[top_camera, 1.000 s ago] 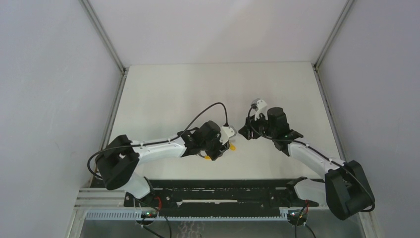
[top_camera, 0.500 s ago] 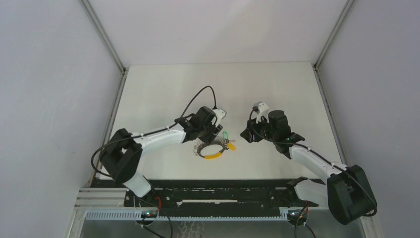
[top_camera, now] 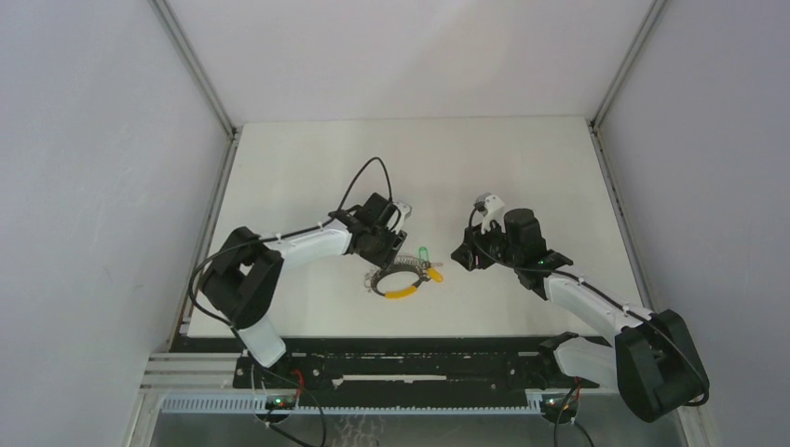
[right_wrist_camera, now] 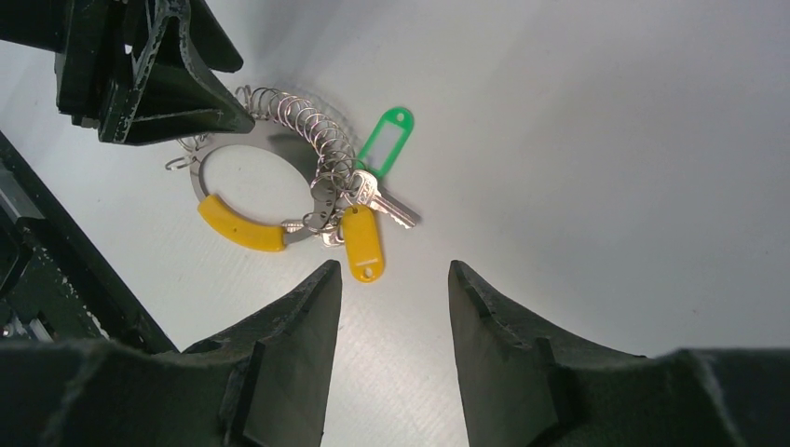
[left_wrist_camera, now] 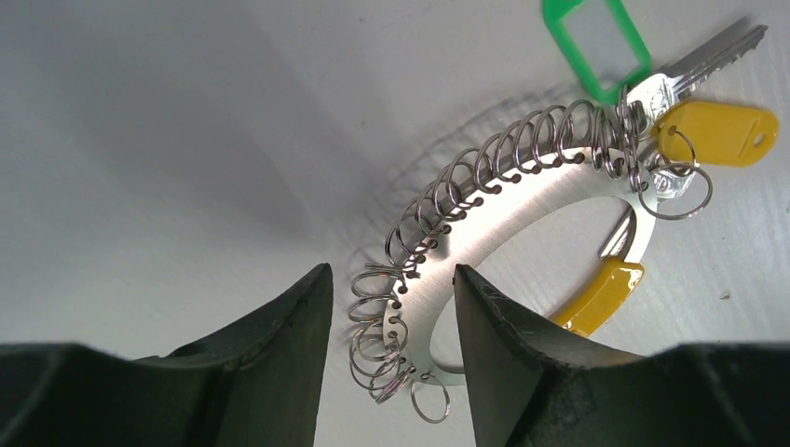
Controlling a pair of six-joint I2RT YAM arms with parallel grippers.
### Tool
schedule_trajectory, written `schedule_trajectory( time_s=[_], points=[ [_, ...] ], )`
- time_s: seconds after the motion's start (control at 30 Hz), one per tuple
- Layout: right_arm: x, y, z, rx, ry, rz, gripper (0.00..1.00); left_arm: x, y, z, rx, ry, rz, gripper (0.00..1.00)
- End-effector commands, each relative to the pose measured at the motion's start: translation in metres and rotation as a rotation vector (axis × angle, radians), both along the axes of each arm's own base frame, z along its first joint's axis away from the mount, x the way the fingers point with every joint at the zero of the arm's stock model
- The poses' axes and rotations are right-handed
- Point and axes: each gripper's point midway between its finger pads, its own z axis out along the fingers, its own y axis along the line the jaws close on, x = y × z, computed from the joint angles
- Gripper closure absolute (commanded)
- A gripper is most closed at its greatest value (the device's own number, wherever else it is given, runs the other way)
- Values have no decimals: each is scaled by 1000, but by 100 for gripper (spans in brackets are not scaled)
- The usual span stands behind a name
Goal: Put the keys on the keyring
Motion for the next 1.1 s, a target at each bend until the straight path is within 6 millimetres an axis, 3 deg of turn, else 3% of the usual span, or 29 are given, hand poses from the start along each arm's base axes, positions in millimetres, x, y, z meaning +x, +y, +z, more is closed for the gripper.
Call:
schedule_trajectory(
  time_s=[0.0,0.33,0.4,0.47,0.53,0.77,1.07],
  points=[
    [3,6,15,35,-44,7,54,9,-17,9,-76,26,60,46],
    [0,7,17,38,-48,16,54,10,-26,-11,-73,54,-5,53],
    [1,7,17,39,-48,16,54,9,-23,-12,-64,52,-8,59],
    [0,8,17,42,-48,21,54,8,-21,-9,-66,44,-9,73],
    [-1,9,18,45,-49,28,54,9,-21,-2,-80,21,-14,83],
    [-5,17,24,75,-62,78,54,16,-25,36,-150,-102,-59,98],
    [4,25,40,94,-93,105,54,27,-20,83,-210,-334,-129,100]
  ],
)
